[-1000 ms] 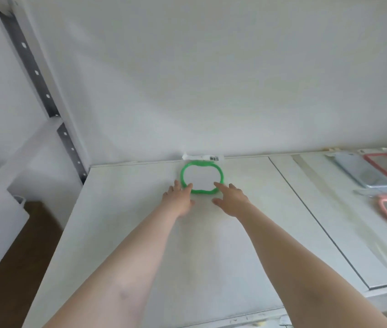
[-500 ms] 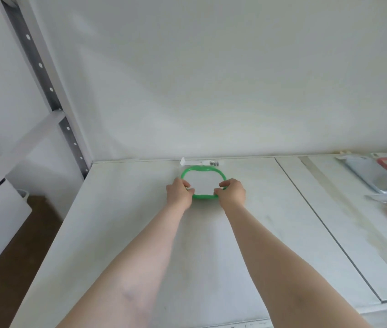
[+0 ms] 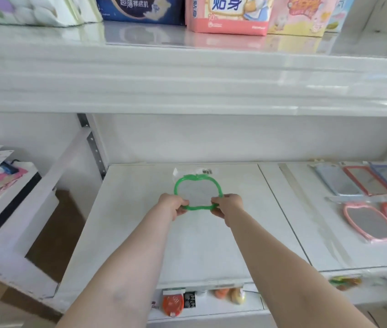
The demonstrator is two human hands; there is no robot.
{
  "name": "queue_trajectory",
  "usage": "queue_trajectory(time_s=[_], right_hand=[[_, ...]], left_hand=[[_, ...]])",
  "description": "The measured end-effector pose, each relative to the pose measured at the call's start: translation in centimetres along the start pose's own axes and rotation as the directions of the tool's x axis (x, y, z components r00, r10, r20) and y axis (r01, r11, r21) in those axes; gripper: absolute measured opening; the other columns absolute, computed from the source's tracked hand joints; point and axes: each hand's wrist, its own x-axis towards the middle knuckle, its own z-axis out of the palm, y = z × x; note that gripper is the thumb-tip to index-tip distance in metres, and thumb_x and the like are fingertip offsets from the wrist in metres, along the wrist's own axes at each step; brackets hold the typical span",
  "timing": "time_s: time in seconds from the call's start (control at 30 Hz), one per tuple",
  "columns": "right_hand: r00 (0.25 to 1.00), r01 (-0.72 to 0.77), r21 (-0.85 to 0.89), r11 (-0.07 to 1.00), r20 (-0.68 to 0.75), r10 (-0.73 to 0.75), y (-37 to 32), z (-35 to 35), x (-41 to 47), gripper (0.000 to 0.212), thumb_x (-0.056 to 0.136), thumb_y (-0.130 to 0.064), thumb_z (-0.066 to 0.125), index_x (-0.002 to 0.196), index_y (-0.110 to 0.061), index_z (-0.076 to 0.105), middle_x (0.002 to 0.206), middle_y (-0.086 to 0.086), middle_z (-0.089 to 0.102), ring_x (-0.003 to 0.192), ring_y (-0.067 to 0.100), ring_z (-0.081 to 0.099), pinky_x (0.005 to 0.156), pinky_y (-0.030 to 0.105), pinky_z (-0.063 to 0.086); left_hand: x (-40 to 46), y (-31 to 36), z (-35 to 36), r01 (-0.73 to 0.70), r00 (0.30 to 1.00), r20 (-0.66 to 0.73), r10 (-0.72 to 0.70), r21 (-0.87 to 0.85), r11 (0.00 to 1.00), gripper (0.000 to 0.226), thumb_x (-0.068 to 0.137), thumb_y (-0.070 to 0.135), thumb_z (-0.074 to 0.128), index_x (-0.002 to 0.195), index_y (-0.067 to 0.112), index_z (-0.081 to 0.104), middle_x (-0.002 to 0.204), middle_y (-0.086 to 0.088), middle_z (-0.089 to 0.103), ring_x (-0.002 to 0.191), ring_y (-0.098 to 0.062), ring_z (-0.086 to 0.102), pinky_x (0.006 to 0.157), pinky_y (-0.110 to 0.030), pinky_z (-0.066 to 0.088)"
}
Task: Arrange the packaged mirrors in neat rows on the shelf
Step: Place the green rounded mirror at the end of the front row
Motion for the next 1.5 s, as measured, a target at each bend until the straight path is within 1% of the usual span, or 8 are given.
queue_trajectory(time_s=[0.17,0.47,0.6,0.8,0.97,1.2,1.37,1.5], right_hand=[[0.999,0.028,0.026,0.999,-0.033,-0.027,2.6,-1.2,-4.1,0.014,0.081,0.005,0.066,0.082,-0.002,0.054,0.089,0.018,0.06,0.076,0.032,0.064,0.083,0.044,0.058],[0.99,0.047,0.069,0.997,-0.136,-0.037,11.0,-4.8,-13.8,0.043,0.08,0.002,0.07,0.119,-0.003,0.053,0.105,0.022,0.064,0.068,0.03,0.068,0.045,0.023,0.057],[0.978,0.007,0.009,1.0,-0.207,-0.005,14.7,-8.1,-17.8,0.034,0.081,0.002,0.069,0.111,-0.002,0.054,0.097,0.02,0.066,0.053,0.02,0.062,0.05,0.026,0.058],[0.962,-0.011,0.082,0.997,-0.271,0.033,18.3,-13.9,-21.8,0.027,0.081,0.007,0.067,0.101,-0.003,0.052,0.092,0.015,0.061,0.068,0.029,0.064,0.063,0.033,0.062],[0.946,-0.061,0.066,0.996,-0.315,0.079,20.1,-19.7,-22.6,0.055,0.079,0.001,0.073,0.127,-0.003,0.048,0.083,0.007,0.058,0.067,0.027,0.065,0.084,0.042,0.058],[0.908,-0.095,0.023,0.995,-0.407,0.096,24.1,-30.4,-23.5,0.044,0.076,0.002,0.074,0.115,-0.001,0.055,0.082,0.007,0.057,0.076,0.029,0.064,0.085,0.044,0.058],[0.887,-0.115,-0.025,0.993,-0.453,0.091,25.9,-39.5,-23.2,0.026,0.073,0.002,0.075,0.093,-0.001,0.058,0.089,0.016,0.065,0.071,0.028,0.065,0.08,0.042,0.06],[0.885,-0.128,-0.054,0.99,-0.457,0.089,26.8,-44.5,-22.5,0.029,0.073,0.001,0.076,0.074,-0.013,0.051,0.072,0.007,0.06,0.067,0.027,0.064,0.079,0.044,0.06]], left_hand=[[-3.8,-2.2,-0.9,0.004,1.0,-0.001,-0.004,0.052,0.999,0.024,0.087,-0.011,0.06,0.07,0.004,0.048,0.07,-0.009,0.053,0.059,-0.016,0.051,0.031,-0.017,0.047],[-11.5,-10.8,-3.2,-0.025,0.996,0.088,0.024,0.014,1.0,0.027,0.079,-0.016,0.063,0.071,0.007,0.05,0.072,-0.01,0.058,0.062,-0.019,0.057,0.037,-0.021,0.052],[-14.5,-15.9,-2.2,-0.013,0.994,0.111,0.004,0.077,0.997,0.027,0.076,-0.016,0.067,0.071,0.006,0.052,0.083,-0.018,0.063,0.074,-0.029,0.063,0.057,-0.032,0.057],[-19.0,-20.3,1.0,-0.013,0.973,0.231,-0.027,0.172,0.985,0.015,0.079,-0.008,0.065,0.078,0.004,0.056,0.067,-0.01,0.061,0.026,-0.012,0.056,0.051,-0.025,0.051],[-21.7,-22.4,5.2,-0.025,0.951,0.305,-0.05,0.237,0.971,0.022,0.079,-0.005,0.066,0.095,0.003,0.053,0.085,-0.019,0.066,0.06,-0.031,0.066,0.03,-0.015,0.04],[-25.2,-27.4,15.1,-0.02,0.942,0.325,-0.078,0.288,0.957,0.027,0.077,-0.011,0.068,0.096,0.003,0.054,0.094,-0.015,0.059,0.077,-0.024,0.06,0.061,-0.03,0.055],[-28.4,-31.6,23.0,0.01,0.936,0.334,-0.109,0.286,0.958,0.026,0.077,-0.011,0.069,0.089,0.005,0.052,0.086,-0.012,0.06,0.066,-0.017,0.057,0.035,-0.017,0.049],[-30.1,-33.6,27.6,0.02,0.94,0.323,-0.114,0.28,0.96,0.029,0.079,-0.011,0.066,0.072,0.009,0.046,0.075,-0.008,0.055,0.061,-0.013,0.053,0.034,-0.016,0.048]])
